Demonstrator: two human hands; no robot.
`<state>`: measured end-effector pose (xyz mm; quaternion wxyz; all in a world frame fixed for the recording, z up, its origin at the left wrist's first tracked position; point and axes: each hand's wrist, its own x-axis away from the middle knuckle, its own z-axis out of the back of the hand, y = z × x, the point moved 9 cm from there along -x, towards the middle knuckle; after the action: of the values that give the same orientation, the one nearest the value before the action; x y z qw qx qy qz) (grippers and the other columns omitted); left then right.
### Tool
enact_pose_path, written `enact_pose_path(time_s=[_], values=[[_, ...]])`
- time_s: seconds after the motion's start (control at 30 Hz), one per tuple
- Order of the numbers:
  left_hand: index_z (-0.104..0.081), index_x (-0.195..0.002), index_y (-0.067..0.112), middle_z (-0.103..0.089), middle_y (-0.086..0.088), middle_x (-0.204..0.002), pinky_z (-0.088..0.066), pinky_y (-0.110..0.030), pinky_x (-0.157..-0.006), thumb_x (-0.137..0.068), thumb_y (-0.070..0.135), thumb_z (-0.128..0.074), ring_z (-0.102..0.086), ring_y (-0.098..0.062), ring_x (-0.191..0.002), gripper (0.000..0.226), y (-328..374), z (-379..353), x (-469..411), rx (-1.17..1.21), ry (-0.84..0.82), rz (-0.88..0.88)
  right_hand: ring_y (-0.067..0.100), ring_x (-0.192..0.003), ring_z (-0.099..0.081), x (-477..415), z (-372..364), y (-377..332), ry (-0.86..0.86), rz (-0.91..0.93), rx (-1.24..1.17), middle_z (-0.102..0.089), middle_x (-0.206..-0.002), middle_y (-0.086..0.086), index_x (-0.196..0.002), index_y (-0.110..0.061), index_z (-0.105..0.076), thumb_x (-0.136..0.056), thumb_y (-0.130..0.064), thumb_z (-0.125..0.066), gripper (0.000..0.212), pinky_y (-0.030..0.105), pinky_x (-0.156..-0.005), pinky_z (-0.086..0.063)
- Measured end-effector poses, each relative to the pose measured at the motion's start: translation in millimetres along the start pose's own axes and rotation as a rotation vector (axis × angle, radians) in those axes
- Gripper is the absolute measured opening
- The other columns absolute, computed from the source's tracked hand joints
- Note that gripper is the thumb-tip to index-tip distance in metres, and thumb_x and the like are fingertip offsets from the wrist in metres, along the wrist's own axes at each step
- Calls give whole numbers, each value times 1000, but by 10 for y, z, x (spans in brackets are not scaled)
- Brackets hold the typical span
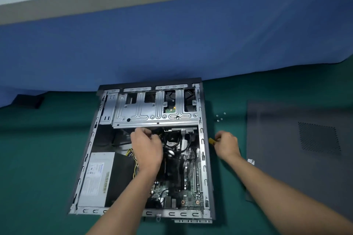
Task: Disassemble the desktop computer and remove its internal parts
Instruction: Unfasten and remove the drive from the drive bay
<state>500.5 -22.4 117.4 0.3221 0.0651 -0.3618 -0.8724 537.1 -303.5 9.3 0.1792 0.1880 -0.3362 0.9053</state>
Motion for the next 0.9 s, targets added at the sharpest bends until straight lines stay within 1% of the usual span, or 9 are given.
enact_pose_path(time_s=[0.07, 0.2, 0.3, 0.4, 0.5, 0.6, 0.73, 0.83, 0.9], values=[[-53, -91, 13, -59, -5, -90, -41, -26, -64, -87, 6, -61, -55, -16, -77, 12, -152, -151, -31, 140, -122, 184, 25, -105, -59, 79, 137, -69, 48, -56, -217, -69, -105, 7, -98, -15, -69, -88, -4, -55, 21, 31, -93, -47], [-47, -95, 8, -59, -7, -90, -48, -35, -85, -88, 3, -64, -59, -19, -85, 19, -234, -496, -9, 557, -367, 471, 20, -90, -61, 386, 282, -346, 105, -50, -490, -66, -92, -3, -91, -20, -63, -98, -32, -47, 22, 36, -82, -49], [-41, -108, 7, -64, -10, -104, -53, -44, -93, -90, 6, -66, -65, -21, -91, 30, -199, -640, -35, 609, -518, 521, 20, -95, -53, 585, 230, -606, 126, 42, -314, -58, -101, 0, -101, -17, -55, -101, -44, -28, 37, 34, -79, -38], [-46, -124, -6, -69, -16, -110, -59, -35, -79, -90, 5, -67, -70, -23, -96, 42, -179, -739, -21, 651, -633, 538, 25, -103, -51, 665, 152, -694, 170, 50, -134, -54, -112, 4, -114, -14, -48, -102, -45, -17, 45, 39, -85, -38], [-55, -108, -6, -69, -19, -106, -58, -22, -60, -89, 3, -67, -70, -22, -90, 24, -155, -766, -1, 713, -668, 560, 29, -100, -55, 676, 191, -732, 239, 54, -31, -58, -111, 7, -111, -13, -49, -102, -44, -14, 48, 45, -87, -42], [-57, -86, 2, -64, -14, -93, -60, -28, -69, -89, 0, -63, -63, -23, -88, 7, -169, -780, 53, 758, -762, 563, 31, -101, -56, 684, 213, -747, 268, 64, 0, -60, -112, 9, -112, -12, -51, -102, -43, -15, 48, 45, -86, -42], [-51, -92, 5, -54, -10, -89, -58, -32, -73, -87, 3, -59, -60, -28, -98, 9, -280, -817, 152, 842, -875, 616, 27, -89, -54, 691, 231, -762, 288, 78, 35, -61, -105, 7, -108, -12, -52, -102, -42, -16, 48, 41, -77, -40], [-63, -106, 2, -68, -9, -97, -56, -26, -68, -83, 13, -70, -69, -22, -89, 27, -212, -864, 189, 856, -903, 653, 25, -84, -52, 693, 240, -776, 296, 79, 71, -62, -101, 6, -106, -12, -52, -102, -41, -16, 47, 39, -73, -39], [-57, -123, -4, -71, -12, -101, -57, -27, -66, -77, 11, -73, -73, -19, -82, 51, -133, -891, 207, 874, -906, 645, 27, -86, -56, 697, 247, -784, 303, 78, 101, -62, -100, 6, -106, -13, -52, -102, -41, -16, 45, 40, -73, -38]])
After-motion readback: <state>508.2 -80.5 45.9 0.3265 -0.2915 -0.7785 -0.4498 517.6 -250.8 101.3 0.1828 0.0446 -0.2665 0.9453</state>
